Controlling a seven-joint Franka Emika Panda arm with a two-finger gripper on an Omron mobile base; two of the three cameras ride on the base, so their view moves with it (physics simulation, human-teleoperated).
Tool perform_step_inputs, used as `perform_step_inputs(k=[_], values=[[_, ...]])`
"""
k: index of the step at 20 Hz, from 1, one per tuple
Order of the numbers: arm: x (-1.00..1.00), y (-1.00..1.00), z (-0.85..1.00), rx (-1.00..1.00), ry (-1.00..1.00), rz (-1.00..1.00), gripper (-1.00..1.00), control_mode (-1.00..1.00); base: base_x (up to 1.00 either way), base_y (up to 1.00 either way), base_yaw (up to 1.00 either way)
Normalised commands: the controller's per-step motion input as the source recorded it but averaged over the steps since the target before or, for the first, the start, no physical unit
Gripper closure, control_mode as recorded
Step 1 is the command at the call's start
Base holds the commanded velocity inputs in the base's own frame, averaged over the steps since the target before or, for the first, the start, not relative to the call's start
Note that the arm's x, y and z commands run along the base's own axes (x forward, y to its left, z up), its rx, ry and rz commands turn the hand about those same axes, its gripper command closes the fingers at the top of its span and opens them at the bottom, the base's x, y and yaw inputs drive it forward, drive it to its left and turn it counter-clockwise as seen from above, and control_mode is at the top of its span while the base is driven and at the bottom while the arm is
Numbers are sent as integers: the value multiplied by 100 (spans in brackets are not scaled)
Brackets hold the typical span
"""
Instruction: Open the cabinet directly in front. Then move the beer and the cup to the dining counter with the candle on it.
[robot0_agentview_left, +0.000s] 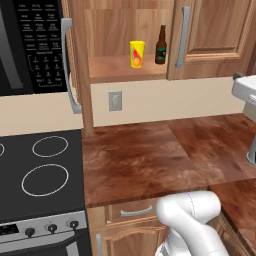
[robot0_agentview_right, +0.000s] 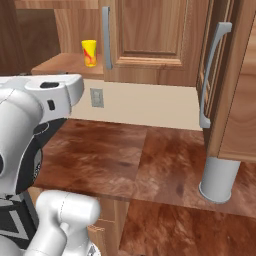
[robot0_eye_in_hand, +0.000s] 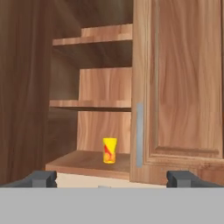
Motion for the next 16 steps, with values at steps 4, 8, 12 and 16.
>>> perform_step_inputs(k=[4, 8, 12, 16], values=[[0, -15, 0, 0, -2, -13, -100, -100, 0, 0, 0], [0, 0, 0, 0, 0, 0, -100, -100, 0, 0, 0], [8, 0, 0, 0, 0, 0, -100, -100, 0, 0, 0], [22, 0, 0, 0, 0, 0, -100, -100, 0, 0, 0]])
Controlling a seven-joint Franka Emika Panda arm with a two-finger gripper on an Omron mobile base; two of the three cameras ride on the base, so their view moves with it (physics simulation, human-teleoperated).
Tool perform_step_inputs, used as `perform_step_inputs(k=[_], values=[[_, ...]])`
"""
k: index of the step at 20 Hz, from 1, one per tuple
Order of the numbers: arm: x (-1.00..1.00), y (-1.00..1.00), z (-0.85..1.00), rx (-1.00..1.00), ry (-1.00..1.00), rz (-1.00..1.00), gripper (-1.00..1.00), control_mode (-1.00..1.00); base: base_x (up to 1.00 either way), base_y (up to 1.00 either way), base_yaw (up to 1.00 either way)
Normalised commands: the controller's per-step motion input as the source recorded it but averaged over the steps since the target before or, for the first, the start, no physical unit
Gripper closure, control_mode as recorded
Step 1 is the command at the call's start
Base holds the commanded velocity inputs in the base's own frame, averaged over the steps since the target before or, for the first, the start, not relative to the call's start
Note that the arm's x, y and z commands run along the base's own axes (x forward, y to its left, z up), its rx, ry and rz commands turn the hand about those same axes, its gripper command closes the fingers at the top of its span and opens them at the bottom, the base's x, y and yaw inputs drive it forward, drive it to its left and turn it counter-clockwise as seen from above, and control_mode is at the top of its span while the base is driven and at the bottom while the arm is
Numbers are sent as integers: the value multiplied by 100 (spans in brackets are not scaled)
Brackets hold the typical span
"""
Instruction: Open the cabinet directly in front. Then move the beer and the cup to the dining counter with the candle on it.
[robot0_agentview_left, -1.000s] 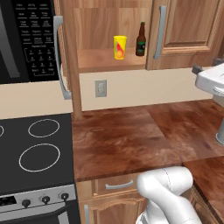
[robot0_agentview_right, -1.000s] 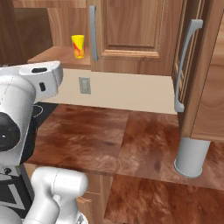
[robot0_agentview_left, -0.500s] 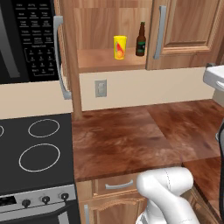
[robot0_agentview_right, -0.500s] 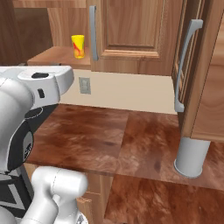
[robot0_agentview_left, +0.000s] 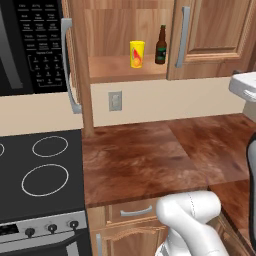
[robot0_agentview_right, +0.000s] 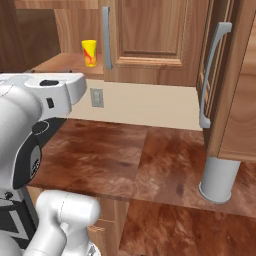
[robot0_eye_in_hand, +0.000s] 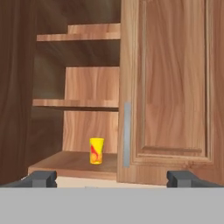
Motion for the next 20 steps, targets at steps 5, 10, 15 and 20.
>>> perform_step_inputs(k=[5, 10, 15, 20], values=[[41, 0, 0, 0, 0, 0, -100, -100, 0, 0, 0], [50, 0, 0, 0, 0, 0, -100, -100, 0, 0, 0], [50, 0, 0, 0, 0, 0, -100, -100, 0, 0, 0], [54, -5, 0, 0, 0, 0, -100, -100, 0, 0, 0]])
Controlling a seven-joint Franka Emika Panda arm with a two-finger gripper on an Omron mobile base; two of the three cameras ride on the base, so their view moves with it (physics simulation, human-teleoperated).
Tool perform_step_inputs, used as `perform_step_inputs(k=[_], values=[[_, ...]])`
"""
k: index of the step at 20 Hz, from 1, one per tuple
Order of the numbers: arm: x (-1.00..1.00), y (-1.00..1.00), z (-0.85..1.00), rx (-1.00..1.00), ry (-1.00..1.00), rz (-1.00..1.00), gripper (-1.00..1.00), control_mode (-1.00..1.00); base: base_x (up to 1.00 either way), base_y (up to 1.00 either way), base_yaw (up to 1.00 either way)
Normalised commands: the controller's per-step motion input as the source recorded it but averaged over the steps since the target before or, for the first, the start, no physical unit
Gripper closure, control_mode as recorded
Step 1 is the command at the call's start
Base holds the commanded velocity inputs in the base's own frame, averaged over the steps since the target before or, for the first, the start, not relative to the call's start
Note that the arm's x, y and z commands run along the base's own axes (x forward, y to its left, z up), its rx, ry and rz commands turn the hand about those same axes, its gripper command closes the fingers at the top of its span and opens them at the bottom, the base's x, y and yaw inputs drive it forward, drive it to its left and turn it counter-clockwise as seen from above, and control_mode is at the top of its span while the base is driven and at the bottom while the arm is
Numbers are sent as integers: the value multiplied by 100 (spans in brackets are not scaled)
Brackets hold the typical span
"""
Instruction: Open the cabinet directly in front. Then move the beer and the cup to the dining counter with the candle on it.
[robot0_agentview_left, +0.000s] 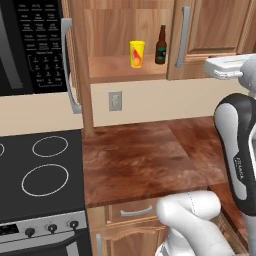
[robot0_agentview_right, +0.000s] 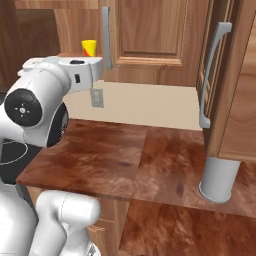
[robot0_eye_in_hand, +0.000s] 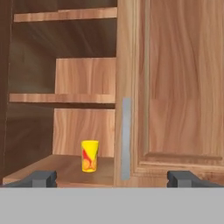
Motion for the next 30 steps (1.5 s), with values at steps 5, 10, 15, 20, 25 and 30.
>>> perform_step_inputs(k=[5, 10, 15, 20, 25, 30], values=[[50, -10, 0, 0, 0, 1, -100, -100, 0, 0, 0], [40, -5, 0, 0, 0, 0, -100, -100, 0, 0, 0], [36, 0, -4, 0, 1, 0, -100, -100, 0, 0, 0], [33, 0, -4, 0, 1, 0, -100, -100, 0, 0, 0], [37, 0, 0, 0, 1, 0, -100, -100, 0, 0, 0], [44, 0, -1, 0, 1, 0, -100, -100, 0, 0, 0]])
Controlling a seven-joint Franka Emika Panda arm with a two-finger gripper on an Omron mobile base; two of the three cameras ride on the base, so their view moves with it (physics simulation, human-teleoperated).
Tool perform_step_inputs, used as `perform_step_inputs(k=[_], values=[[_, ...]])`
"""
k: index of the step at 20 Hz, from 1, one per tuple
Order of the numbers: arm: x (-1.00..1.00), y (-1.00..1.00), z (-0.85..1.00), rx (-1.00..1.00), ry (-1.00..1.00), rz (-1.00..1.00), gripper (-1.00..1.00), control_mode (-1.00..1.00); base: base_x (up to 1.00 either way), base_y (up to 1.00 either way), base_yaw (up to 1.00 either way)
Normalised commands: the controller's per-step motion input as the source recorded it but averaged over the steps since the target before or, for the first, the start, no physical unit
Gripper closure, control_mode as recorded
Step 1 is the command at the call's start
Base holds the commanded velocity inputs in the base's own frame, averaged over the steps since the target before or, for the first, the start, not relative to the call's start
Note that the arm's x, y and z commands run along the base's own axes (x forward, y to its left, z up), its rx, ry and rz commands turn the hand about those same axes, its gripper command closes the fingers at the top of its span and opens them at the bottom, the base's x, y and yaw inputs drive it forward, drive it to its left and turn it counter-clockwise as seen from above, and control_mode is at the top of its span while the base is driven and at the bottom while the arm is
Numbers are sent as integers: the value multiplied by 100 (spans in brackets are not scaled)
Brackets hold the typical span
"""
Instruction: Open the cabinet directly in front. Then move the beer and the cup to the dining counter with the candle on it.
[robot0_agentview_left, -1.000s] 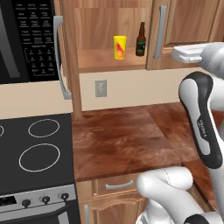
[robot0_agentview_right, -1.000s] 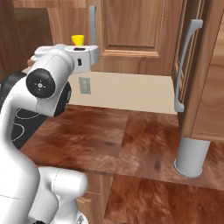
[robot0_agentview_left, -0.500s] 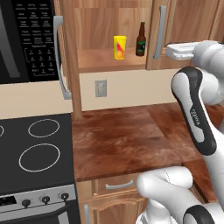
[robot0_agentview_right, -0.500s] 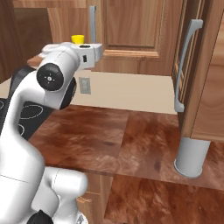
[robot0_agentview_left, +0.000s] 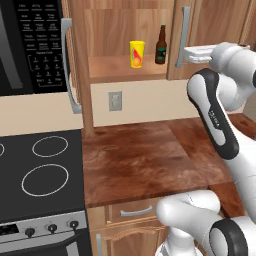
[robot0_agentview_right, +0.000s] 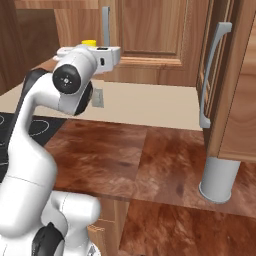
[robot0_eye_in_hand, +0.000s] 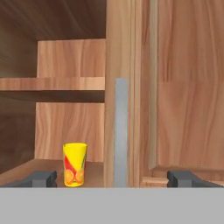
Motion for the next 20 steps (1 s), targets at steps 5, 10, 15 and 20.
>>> perform_step_inputs(k=[5, 10, 15, 20], values=[[44, 0, -8, 0, 3, 0, -100, -100, 0, 0, 0], [45, -1, -12, 0, 1, 0, -100, -100, 0, 0, 0], [49, -11, -10, 0, 0, 0, -100, -100, 0, 0, 0], [55, -21, -8, 0, 0, 0, -100, -100, 0, 0, 0]])
